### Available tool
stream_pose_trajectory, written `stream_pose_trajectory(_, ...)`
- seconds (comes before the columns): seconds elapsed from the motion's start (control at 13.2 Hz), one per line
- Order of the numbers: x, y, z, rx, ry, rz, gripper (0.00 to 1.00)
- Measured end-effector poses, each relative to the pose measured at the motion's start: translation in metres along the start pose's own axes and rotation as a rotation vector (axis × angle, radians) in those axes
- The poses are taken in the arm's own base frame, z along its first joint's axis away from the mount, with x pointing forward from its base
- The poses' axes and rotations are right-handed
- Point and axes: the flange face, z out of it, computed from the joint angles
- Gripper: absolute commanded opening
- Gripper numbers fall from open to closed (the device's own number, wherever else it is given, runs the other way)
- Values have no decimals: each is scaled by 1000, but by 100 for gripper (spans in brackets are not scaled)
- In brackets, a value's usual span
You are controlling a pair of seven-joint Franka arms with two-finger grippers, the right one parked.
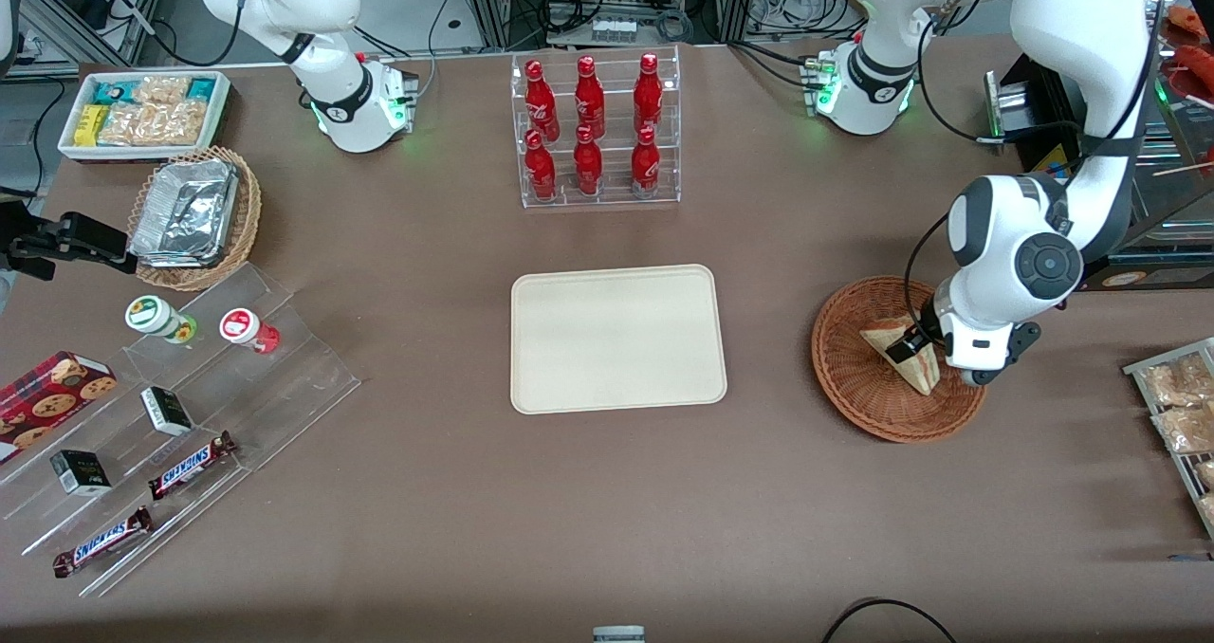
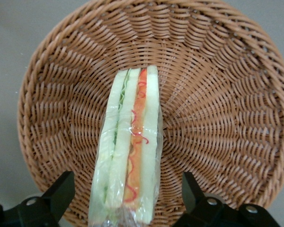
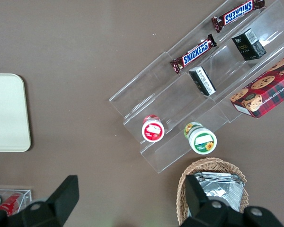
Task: Place sandwich from basket to tray
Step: 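Lift the sandwich out of the basket with the left gripper, then carry the sandwich over the cream tray with the left gripper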
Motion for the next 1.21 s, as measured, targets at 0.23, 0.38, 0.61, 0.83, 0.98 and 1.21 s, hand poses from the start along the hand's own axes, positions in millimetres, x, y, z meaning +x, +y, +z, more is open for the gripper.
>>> stream_pose_trajectory(0.23, -5, -4, 15, 5, -7, -20, 0)
stream_pose_trajectory(0.38, -6, -4, 13, 9, -11, -23, 0)
stream_pose_trajectory(0.61, -11, 2, -13, 34, -28, 0, 0)
stream_pose_trajectory(0.83, -39, 36, -56, 56, -30, 126, 0)
stream_pose_trajectory(0.98, -72, 69, -72, 68, -26, 242, 0)
stream_pose_trajectory(1.21, -140, 121, -83, 75, -8, 397, 0)
